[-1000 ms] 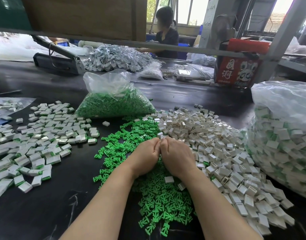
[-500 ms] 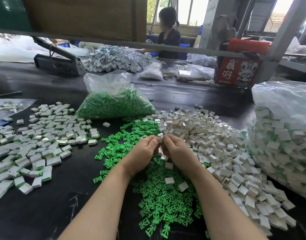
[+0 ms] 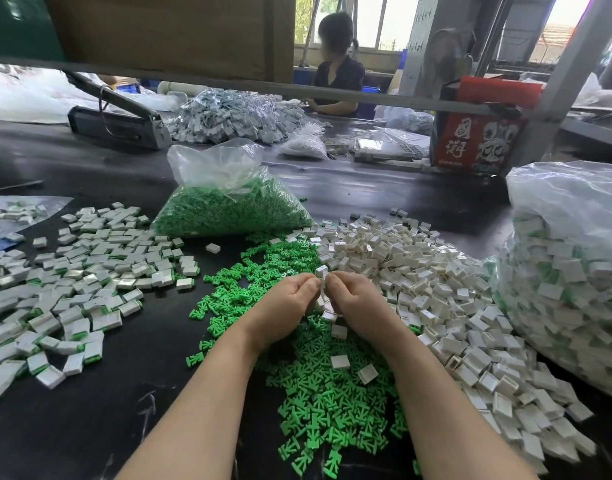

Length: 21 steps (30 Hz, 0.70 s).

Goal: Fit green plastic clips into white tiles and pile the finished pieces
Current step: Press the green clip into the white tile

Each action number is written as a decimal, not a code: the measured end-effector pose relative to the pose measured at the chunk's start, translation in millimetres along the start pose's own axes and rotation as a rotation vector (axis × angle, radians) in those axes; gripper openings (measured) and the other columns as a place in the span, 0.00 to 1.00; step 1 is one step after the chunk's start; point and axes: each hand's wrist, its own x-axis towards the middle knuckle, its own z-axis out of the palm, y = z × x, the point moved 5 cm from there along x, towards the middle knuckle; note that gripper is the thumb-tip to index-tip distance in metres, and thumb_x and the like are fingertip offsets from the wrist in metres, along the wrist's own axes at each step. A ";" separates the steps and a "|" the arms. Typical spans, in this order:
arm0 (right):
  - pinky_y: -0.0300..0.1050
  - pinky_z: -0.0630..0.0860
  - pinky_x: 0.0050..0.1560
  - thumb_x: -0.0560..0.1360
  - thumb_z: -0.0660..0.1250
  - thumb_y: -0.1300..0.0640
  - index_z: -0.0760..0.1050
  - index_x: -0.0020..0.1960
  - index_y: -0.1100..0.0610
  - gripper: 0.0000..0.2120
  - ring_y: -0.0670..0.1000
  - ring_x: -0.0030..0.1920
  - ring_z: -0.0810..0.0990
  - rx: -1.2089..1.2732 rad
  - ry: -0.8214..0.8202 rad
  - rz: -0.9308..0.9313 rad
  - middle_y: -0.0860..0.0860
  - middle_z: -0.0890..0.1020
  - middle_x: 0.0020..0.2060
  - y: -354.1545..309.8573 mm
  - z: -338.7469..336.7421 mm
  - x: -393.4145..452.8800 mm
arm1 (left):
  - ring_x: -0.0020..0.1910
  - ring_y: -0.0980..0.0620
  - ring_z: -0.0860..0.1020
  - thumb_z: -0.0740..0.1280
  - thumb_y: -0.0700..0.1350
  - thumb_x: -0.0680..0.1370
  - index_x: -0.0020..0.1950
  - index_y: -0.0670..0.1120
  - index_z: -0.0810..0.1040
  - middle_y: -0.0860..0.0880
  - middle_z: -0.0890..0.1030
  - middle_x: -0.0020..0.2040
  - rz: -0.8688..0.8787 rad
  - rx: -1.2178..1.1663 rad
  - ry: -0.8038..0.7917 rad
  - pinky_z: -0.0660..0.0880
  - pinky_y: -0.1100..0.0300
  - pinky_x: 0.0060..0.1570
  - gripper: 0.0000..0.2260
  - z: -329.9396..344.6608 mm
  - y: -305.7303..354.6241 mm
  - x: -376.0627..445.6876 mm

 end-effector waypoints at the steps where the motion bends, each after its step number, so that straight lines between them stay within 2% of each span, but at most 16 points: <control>1: 0.47 0.64 0.36 0.83 0.57 0.56 0.70 0.37 0.60 0.17 0.47 0.30 0.66 -0.022 0.005 -0.009 0.48 0.70 0.28 -0.8 -1.3 -0.1 | 0.39 0.51 0.67 0.57 0.49 0.82 0.50 0.36 0.73 0.48 0.69 0.38 0.003 0.009 -0.001 0.66 0.50 0.44 0.17 -0.2 -0.8 0.4; 3: 0.46 0.65 0.35 0.82 0.58 0.56 0.71 0.38 0.62 0.17 0.47 0.30 0.66 -0.052 0.009 -0.021 0.49 0.70 0.28 -1.9 -3.0 -0.1 | 0.39 0.51 0.67 0.57 0.50 0.82 0.51 0.36 0.74 0.48 0.70 0.39 0.003 0.014 -0.004 0.66 0.50 0.44 0.17 0.0 -0.9 0.9; 5: 0.46 0.65 0.35 0.83 0.57 0.57 0.70 0.36 0.59 0.17 0.47 0.30 0.66 -0.036 0.012 -0.006 0.48 0.70 0.28 -1.4 -2.1 0.0 | 0.41 0.50 0.69 0.57 0.53 0.80 0.52 0.38 0.76 0.47 0.71 0.40 -0.008 -0.010 -0.004 0.68 0.51 0.45 0.19 0.6 -1.4 1.1; 8: 0.47 0.65 0.36 0.83 0.56 0.56 0.69 0.35 0.55 0.17 0.47 0.30 0.67 -0.008 0.029 0.020 0.48 0.71 0.28 -0.1 1.9 0.7 | 0.38 0.53 0.69 0.57 0.52 0.81 0.45 0.46 0.76 0.53 0.72 0.36 -0.010 -0.047 0.017 0.68 0.52 0.44 0.13 0.9 -2.9 1.4; 9: 0.47 0.65 0.36 0.83 0.56 0.56 0.68 0.35 0.55 0.18 0.47 0.30 0.67 -0.025 0.036 0.016 0.48 0.71 0.29 -0.2 3.0 1.2 | 0.38 0.54 0.69 0.57 0.51 0.82 0.45 0.47 0.76 0.54 0.72 0.36 -0.007 -0.049 0.024 0.68 0.52 0.44 0.13 0.6 -3.4 1.5; 13: 0.45 0.65 0.35 0.83 0.55 0.56 0.68 0.34 0.50 0.18 0.45 0.30 0.68 -0.096 0.055 -0.007 0.46 0.72 0.29 0.6 3.1 2.7 | 0.41 0.51 0.71 0.57 0.49 0.84 0.52 0.41 0.77 0.47 0.74 0.42 -0.008 0.007 0.014 0.71 0.51 0.47 0.14 -0.2 -7.5 3.8; 18: 0.47 0.65 0.37 0.83 0.54 0.57 0.67 0.34 0.52 0.19 0.48 0.32 0.68 -0.088 0.036 -0.003 0.48 0.71 0.30 3.6 4.2 2.5 | 0.39 0.57 0.74 0.56 0.47 0.85 0.53 0.45 0.78 0.49 0.77 0.42 0.017 0.114 -0.004 0.73 0.63 0.43 0.12 1.7 -7.9 6.5; 21: 0.48 0.67 0.37 0.84 0.52 0.54 0.68 0.34 0.51 0.20 0.48 0.33 0.71 -0.168 0.016 -0.006 0.47 0.72 0.31 2.2 4.9 1.7 | 0.45 0.57 0.78 0.56 0.47 0.85 0.53 0.49 0.78 0.51 0.81 0.48 0.049 0.204 0.010 0.74 0.63 0.49 0.10 2.4 -5.6 7.5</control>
